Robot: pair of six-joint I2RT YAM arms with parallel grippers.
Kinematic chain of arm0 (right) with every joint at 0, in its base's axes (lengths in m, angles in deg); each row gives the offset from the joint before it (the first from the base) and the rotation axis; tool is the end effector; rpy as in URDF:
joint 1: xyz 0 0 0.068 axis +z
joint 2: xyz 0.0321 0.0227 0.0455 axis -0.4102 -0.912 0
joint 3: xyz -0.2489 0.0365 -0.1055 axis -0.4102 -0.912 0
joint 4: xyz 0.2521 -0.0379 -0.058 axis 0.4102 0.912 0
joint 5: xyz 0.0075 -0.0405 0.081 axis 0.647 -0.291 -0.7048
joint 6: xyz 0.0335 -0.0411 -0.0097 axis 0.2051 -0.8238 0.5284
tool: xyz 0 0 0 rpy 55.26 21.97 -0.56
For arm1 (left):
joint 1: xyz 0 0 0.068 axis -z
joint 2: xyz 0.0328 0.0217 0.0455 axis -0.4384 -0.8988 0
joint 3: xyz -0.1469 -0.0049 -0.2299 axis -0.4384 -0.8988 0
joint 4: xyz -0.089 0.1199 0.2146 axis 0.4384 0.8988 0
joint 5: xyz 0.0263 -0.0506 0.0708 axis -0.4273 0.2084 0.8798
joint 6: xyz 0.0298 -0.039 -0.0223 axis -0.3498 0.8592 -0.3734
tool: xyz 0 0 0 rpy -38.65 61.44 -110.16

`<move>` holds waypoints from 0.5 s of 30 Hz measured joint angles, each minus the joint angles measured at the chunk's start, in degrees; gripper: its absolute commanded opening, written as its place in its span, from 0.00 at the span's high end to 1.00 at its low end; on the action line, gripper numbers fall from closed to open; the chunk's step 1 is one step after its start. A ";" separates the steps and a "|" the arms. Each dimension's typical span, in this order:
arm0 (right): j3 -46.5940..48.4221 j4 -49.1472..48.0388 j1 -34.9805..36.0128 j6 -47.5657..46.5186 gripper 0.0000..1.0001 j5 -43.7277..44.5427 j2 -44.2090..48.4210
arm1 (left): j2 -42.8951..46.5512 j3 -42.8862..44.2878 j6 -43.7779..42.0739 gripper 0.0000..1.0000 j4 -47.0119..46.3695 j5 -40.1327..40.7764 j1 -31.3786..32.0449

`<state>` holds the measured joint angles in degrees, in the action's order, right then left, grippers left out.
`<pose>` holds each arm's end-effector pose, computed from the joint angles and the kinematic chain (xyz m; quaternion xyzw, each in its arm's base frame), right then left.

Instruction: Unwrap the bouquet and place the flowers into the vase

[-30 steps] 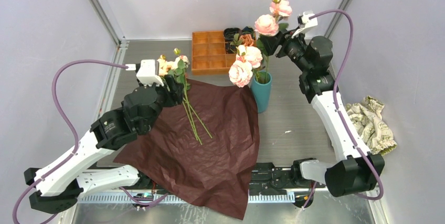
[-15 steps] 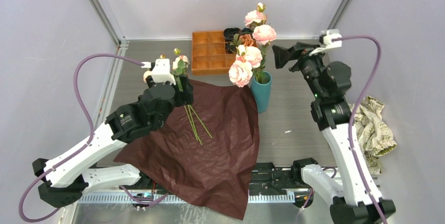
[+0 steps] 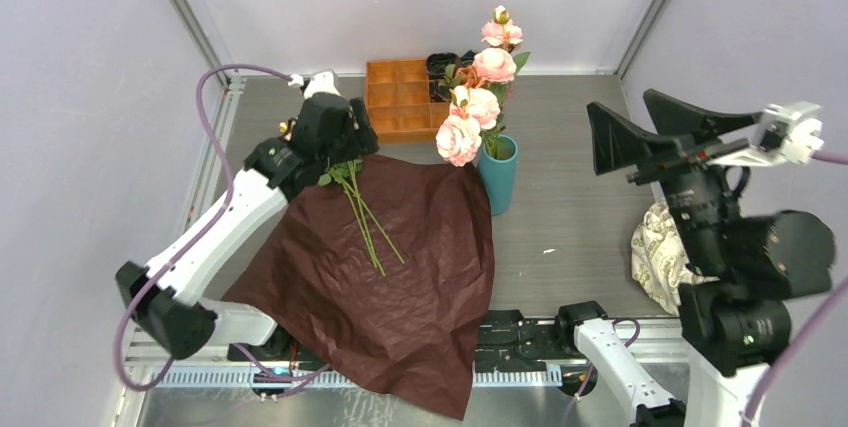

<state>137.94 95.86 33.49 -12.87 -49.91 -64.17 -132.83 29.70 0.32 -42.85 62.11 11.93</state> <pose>0.0430 0.0121 0.5476 -0.0210 0.5526 0.2276 0.8015 0.2211 -0.1542 0.3891 -0.0979 0.8556 -0.1479 0.4863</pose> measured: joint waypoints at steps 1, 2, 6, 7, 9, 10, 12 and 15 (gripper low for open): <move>2.23 1.64 0.00 0.17 0.01 -0.24 -0.02 | -1.99 0.85 1.01 0.34 0.31 -1.90 -2.36; 3.80 3.10 -0.04 0.22 0.01 -0.35 0.00 | -4.33 1.86 1.62 0.34 0.68 -3.48 -4.44; 8.92 11.63 -2.23 -0.13 0.02 0.83 0.02 | -14.71 6.12 4.20 0.34 3.37 -6.36 -9.79; 9.33 13.16 -2.73 -0.17 0.03 1.03 0.02 | -17.55 7.17 4.68 0.34 4.55 -6.95 -10.56; 10.12 17.09 -3.82 -0.13 0.03 1.07 -0.02 | -22.40 8.85 5.66 0.35 6.38 -7.54 -11.50; 10.43 18.82 -4.44 -0.02 0.03 0.85 -0.11 | -25.11 9.92 6.03 0.34 7.39 -7.93 -12.09; 10.60 21.03 -6.08 0.15 0.02 0.39 -0.15 | -29.24 11.08 6.86 0.34 8.44 -8.61 -12.92; 11.17 23.98 -7.76 0.39 0.02 -0.48 -0.28 | -33.83 11.76 8.00 0.35 9.51 -9.73 -14.56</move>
<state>149.11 119.84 25.73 -12.47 -50.39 -64.46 -166.67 41.46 8.32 -33.34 52.39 -2.63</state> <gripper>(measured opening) 0.975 0.657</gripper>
